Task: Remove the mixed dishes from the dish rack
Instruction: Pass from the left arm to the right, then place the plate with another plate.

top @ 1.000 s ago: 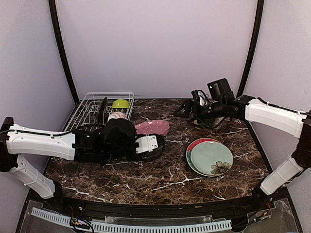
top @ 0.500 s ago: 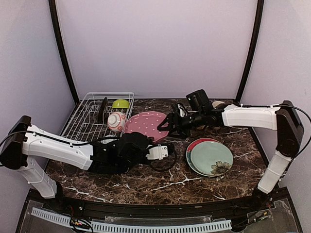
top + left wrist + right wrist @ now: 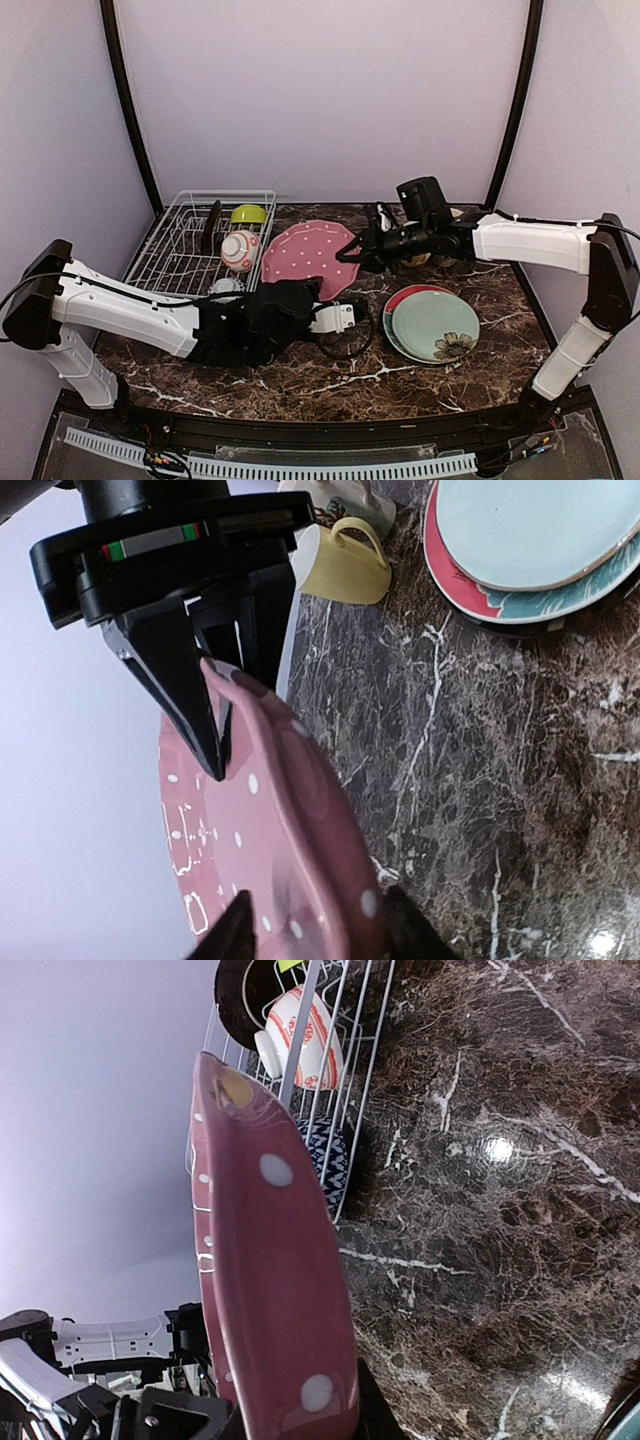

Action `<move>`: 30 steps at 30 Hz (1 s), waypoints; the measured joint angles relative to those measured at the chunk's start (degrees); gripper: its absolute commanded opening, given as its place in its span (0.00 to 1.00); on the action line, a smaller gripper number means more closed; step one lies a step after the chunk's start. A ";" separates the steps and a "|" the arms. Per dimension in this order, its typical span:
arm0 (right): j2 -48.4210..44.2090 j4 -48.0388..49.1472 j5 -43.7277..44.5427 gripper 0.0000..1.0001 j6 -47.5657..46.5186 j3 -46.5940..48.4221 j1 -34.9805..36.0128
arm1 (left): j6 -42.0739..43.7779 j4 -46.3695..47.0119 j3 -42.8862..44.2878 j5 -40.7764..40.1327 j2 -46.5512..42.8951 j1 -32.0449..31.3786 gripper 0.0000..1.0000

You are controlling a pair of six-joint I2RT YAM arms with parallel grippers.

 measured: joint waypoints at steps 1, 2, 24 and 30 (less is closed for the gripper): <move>-0.92 0.02 0.61 0.00 -1.38 -0.83 -0.02 | -0.92 -0.52 0.35 0.17 -0.02 0.11 0.62; -1.77 -0.07 0.96 0.00 -2.29 -1.75 -0.33 | -1.18 -0.68 0.52 0.63 -0.02 0.20 0.69; -24.96 -17.42 8.02 0.00 -11.43 -17.75 -16.33 | -23.93 -5.20 1.62 13.38 -16.37 18.43 0.94; -32.50 -24.63 9.01 0.00 -14.47 -21.42 -21.27 | -31.76 -5.66 1.62 15.21 -18.62 24.59 0.95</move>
